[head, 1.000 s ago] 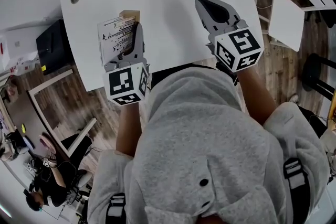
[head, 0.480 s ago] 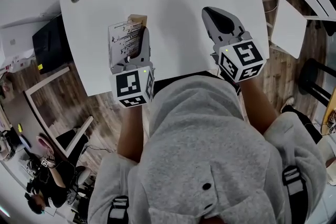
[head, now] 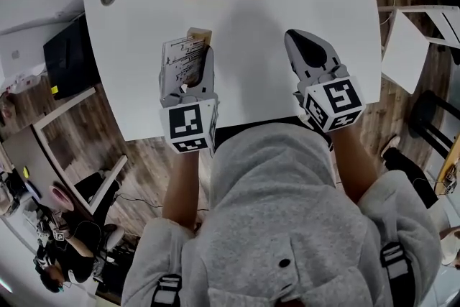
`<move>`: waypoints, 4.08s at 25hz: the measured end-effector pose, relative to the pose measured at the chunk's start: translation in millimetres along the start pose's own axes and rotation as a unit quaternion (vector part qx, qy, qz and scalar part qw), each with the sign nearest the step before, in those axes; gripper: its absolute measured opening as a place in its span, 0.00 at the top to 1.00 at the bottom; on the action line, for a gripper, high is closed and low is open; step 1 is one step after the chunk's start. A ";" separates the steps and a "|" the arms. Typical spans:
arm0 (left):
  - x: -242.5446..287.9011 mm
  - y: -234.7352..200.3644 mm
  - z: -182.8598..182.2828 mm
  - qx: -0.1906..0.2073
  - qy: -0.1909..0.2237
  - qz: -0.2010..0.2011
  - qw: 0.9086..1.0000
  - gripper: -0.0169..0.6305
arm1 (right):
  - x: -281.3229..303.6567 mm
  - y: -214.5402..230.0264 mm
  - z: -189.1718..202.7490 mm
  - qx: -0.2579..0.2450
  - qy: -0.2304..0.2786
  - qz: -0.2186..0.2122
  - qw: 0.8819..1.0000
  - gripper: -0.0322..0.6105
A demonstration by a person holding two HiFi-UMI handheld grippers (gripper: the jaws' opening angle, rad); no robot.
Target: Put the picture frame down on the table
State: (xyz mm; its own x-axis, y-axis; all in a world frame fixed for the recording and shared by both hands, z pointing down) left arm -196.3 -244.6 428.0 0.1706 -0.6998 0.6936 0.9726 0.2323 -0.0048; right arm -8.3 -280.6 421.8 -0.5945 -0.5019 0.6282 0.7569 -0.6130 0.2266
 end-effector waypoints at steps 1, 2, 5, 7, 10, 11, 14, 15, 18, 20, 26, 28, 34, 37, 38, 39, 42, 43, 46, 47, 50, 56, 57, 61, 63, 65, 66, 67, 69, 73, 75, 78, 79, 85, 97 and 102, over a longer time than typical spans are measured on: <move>4.5 -2.8 1.4 0.000 -0.002 0.001 1.000 0.68 | 4.7 0.6 0.2 -0.002 -0.001 0.001 1.000 0.91; 8.3 -4.8 3.1 0.001 -0.005 0.001 1.000 0.68 | 8.3 1.3 0.7 -0.004 -0.001 0.003 1.000 0.91; 19.4 -8.8 7.6 0.007 -0.010 0.000 1.000 0.68 | 16.0 5.7 4.3 -0.002 0.000 0.005 1.000 0.91; 25.9 -11.0 12.1 0.007 -0.014 -0.002 1.000 0.68 | 21.5 8.8 9.3 0.001 -0.004 0.005 1.000 0.91; 34.1 -14.5 21.7 -0.002 -0.023 -0.002 1.000 0.68 | 29.7 12.2 16.8 0.005 -0.014 0.006 1.000 0.91; 36.9 -15.3 24.7 -0.005 -0.026 -0.002 1.000 0.68 | 31.7 13.4 18.4 0.008 -0.016 0.006 1.000 0.91; 47.4 -17.3 31.5 -0.012 -0.034 0.001 0.999 0.68 | 37.3 17.0 21.9 0.018 -0.021 0.006 1.000 0.91; 51.2 -18.7 33.6 -0.013 -0.036 0.002 0.999 0.68 | 39.6 17.9 23.0 0.023 -0.022 0.006 0.999 0.91; 61.1 -19.7 41.2 -0.018 -0.046 0.005 0.999 0.68 | 44.3 21.8 28.5 0.051 -0.026 0.002 0.998 0.91; 67.5 -16.3 43.1 -0.019 -0.053 0.009 0.998 0.68 | 45.5 27.2 30.4 0.062 -0.030 0.003 0.998 0.91; 78.5 -17.7 45.3 -0.004 -0.058 0.016 0.998 0.68 | 55.4 25.7 33.3 0.072 -0.039 0.005 0.997 0.91; 82.2 -14.9 47.0 -0.001 -0.063 0.014 0.998 0.68 | 55.3 28.7 35.3 0.075 -0.041 0.006 0.996 0.91; 90.7 -9.7 46.5 0.019 -0.068 0.004 0.998 0.68 | 56.9 36.4 35.4 0.077 -0.045 0.004 0.996 0.91; 92.0 -8.1 47.3 0.020 -0.068 0.002 0.997 0.68 | 57.0 36.9 35.7 0.081 -0.043 0.004 0.996 0.91; 92.4 -7.2 47.5 0.021 -0.067 0.002 0.998 0.68 | 56.7 37.0 36.3 0.082 -0.042 0.004 0.996 0.91; 92.6 -6.6 47.7 0.021 -0.065 0.001 0.998 0.68 | 56.6 36.8 36.6 0.081 -0.042 0.004 0.996 0.91; 93.4 -7.2 47.6 0.024 -0.064 -0.003 0.998 0.68 | 57.2 36.2 36.0 0.082 -0.041 0.002 0.996 0.91; 93.9 -7.6 47.5 0.025 -0.064 -0.004 0.998 0.68 | 57.4 36.2 35.7 0.082 -0.040 0.002 0.996 0.91; 94.2 -7.5 47.2 0.026 -0.063 -0.007 0.998 0.68 | 56.6 35.6 35.7 0.079 -0.040 0.001 0.996 0.91; 94.2 -7.0 47.2 0.026 -0.062 -0.007 0.998 0.68 | 56.0 35.5 35.5 0.078 -0.040 0.001 0.996 0.91; 95.0 -2.3 47.6 0.029 -0.059 -0.003 0.998 0.61 | 52.8 34.3 32.7 0.075 -0.035 0.002 0.997 0.91; 96.0 4.3 48.1 0.023 -0.044 0.007 0.999 0.48 | 40.6 35.9 22.6 0.068 -0.018 0.007 0.997 0.91; 96.3 4.4 48.0 0.024 -0.042 0.010 0.999 0.48 | 38.3 36.4 20.9 0.066 -0.016 0.009 0.998 0.91; 92.0 6.6 49.1 0.024 -0.035 0.016 0.999 0.46 | 24.8 35.4 16.5 0.059 -0.007 0.014 0.998 0.91; 88.6 8.5 51.8 0.024 -0.032 0.017 0.999 0.45 | 18.8 34.0 15.0 0.053 -0.002 0.017 0.998 0.91; 84.2 11.7 56.4 0.034 -0.029 0.017 0.999 0.45 | 12.7 31.9 15.1 0.049 0.001 0.018 0.999 0.91; 83.0 11.8 57.7 0.039 -0.029 0.016 0.999 0.45 | 9.9 31.5 13.7 0.046 0.004 0.019 0.999 0.91; 82.2 10.4 57.6 0.042 -0.029 0.014 0.999 0.45 | 7.2 31.6 10.3 0.042 0.009 0.021 0.999 0.91; 75.5 5.3 58.9 0.039 -0.030 0.004 0.999 0.45 | -0.4 29.8 3.8 0.033 0.021 0.026 0.999 0.91; 55.2 -1.5 65.2 0.021 -0.036 -0.016 0.999 0.45 | -23.9 30.4 -3.0 0.017 0.041 0.034 0.998 0.91; 46.2 -1.8 65.4 0.010 -0.034 -0.025 0.999 0.45 | -39.0 35.2 -5.3 0.011 0.050 0.041 0.998 0.91; 32.7 -3.8 62.7 0.005 -0.027 -0.041 0.999 0.45 | -56.9 41.4 -10.0 -0.001 0.062 0.049 0.997 0.91; 26.2 -3.7 62.4 0.005 -0.027 -0.047 0.999 0.45 | -62.8 42.2 -10.7 -0.004 0.065 0.050 0.997 0.91; -24.9 10.2 54.4 -0.018 -0.007 -0.069 0.997 0.46 | -104.6 42.0 -10.0 -0.013 0.084 0.054 0.995 0.91; -118.6 63.8 -16.9 -0.010 0.102 -0.086 0.991 0.94 | -164.6 38.1 -2.3 -0.025 0.118 0.071 0.990 0.91; -129.0 71.4 -30.1 -0.005 0.122 -0.083 0.989 0.94 | -175.7 38.4 -2.0 -0.020 0.130 0.073 0.989 0.91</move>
State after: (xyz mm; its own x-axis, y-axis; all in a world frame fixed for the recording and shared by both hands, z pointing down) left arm -144.1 -158.1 316.5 0.0408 -0.8699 0.4915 0.9917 0.0951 0.0861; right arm 124.7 -217.1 318.7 -0.5329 -0.7233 0.4391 0.8319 -0.5429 0.1154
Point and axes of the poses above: the fingertips, and each gripper's own axes: x forward along the fingers, y to its right, z out of its underside, the point moved 1 cm from there along -x, backward along the fingers, and after that the axes turned 12 degrees about -y, right-handed, at the moved point
